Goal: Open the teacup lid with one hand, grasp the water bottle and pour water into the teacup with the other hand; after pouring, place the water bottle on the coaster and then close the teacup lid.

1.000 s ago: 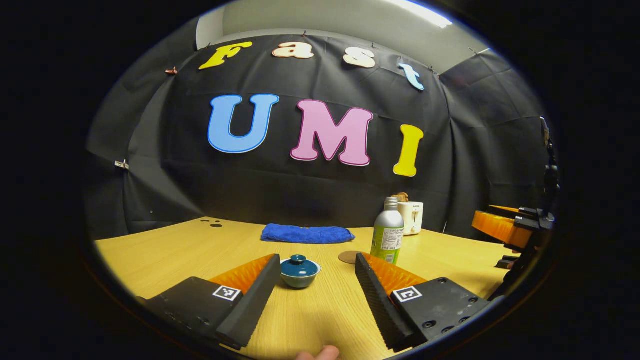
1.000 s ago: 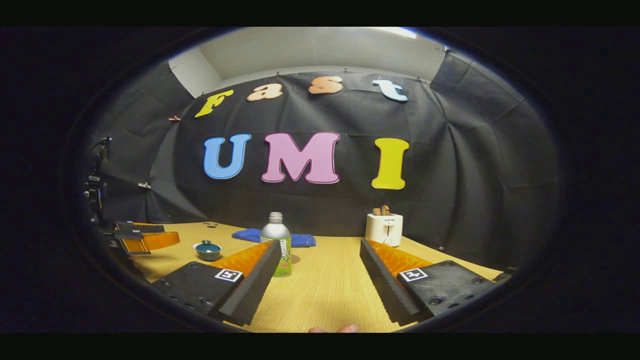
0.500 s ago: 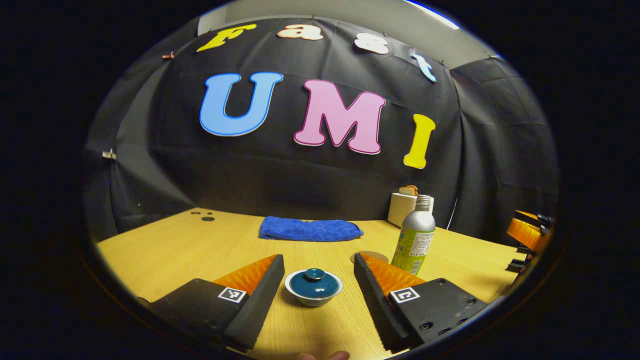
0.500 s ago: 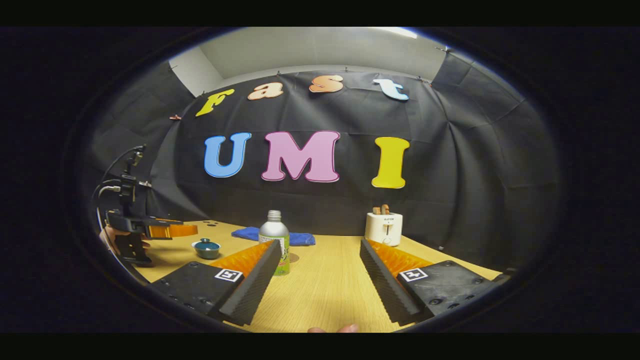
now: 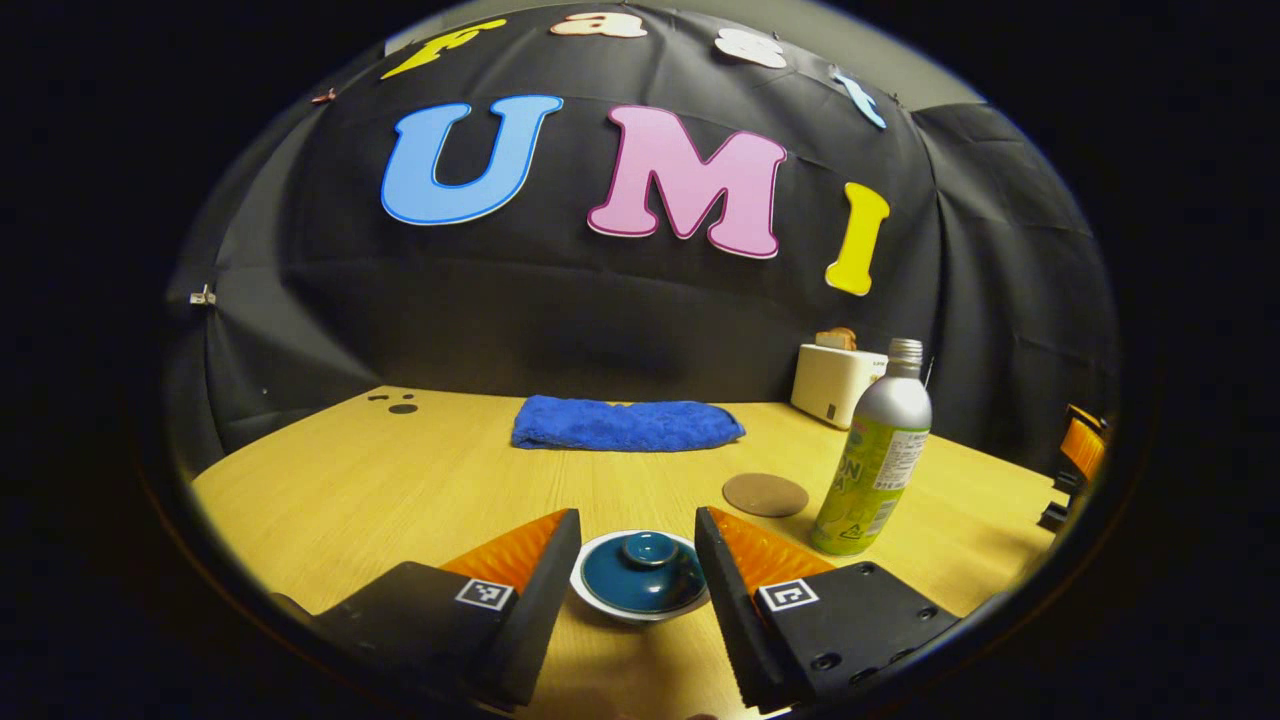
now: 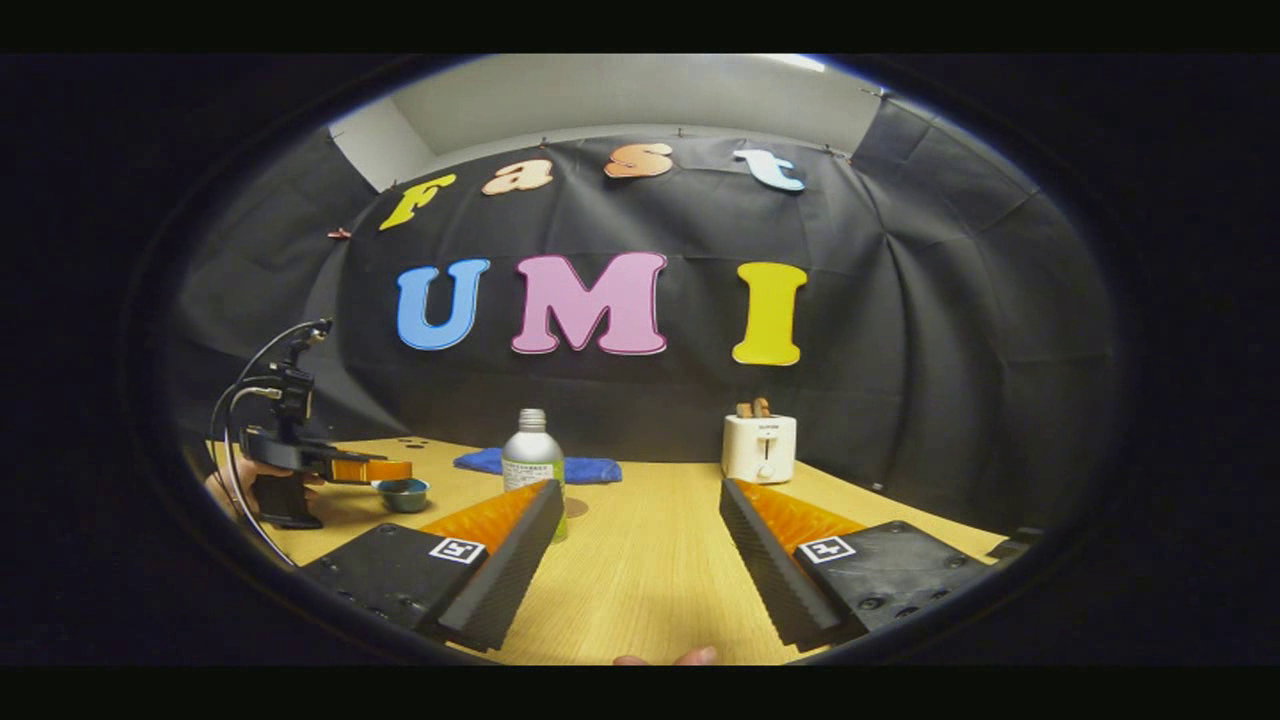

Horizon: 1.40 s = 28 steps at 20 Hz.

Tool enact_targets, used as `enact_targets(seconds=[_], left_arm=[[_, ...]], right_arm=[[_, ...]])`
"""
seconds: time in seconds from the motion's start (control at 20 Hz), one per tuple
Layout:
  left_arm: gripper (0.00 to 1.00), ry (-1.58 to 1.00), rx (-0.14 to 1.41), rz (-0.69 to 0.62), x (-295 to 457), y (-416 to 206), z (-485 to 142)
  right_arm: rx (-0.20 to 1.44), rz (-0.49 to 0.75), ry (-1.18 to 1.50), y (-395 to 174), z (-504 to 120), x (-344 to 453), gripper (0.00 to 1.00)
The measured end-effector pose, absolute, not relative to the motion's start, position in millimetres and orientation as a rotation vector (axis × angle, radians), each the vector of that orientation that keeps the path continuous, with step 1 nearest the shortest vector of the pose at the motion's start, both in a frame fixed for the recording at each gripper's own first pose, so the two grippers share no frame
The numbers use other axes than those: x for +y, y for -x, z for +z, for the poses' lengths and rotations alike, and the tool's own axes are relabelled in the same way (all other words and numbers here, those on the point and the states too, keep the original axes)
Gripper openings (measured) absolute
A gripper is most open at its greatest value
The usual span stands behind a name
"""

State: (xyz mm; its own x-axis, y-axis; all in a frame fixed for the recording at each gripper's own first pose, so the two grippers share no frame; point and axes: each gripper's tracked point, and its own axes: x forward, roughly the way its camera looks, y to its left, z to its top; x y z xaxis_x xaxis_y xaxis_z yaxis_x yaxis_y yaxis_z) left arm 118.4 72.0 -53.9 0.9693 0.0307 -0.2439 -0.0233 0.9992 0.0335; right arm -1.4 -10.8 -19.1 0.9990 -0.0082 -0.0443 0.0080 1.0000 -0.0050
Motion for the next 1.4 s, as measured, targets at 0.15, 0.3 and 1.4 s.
enact_targets(seconds=[0.15, 0.3, 1.4], left_arm=[[0.65, -0.076, 0.287, 0.009, 66.8, -122.4, -60.4], [0.54, -0.11, 0.296, 0.007, 64.5, -125.3, -61.6], [0.35, 0.015, 0.078, 0.109, 80.2, -97.9, 23.7]], right_arm=[[0.037, -0.014, 0.006, 1.7, -15.8, -13.3, 0.97], [0.037, -0.011, -0.006, 4.9, -15.8, -11.3, 0.98], [0.186, 0.15, -0.012, -96.7, -72.2, 84.3, 0.98]])
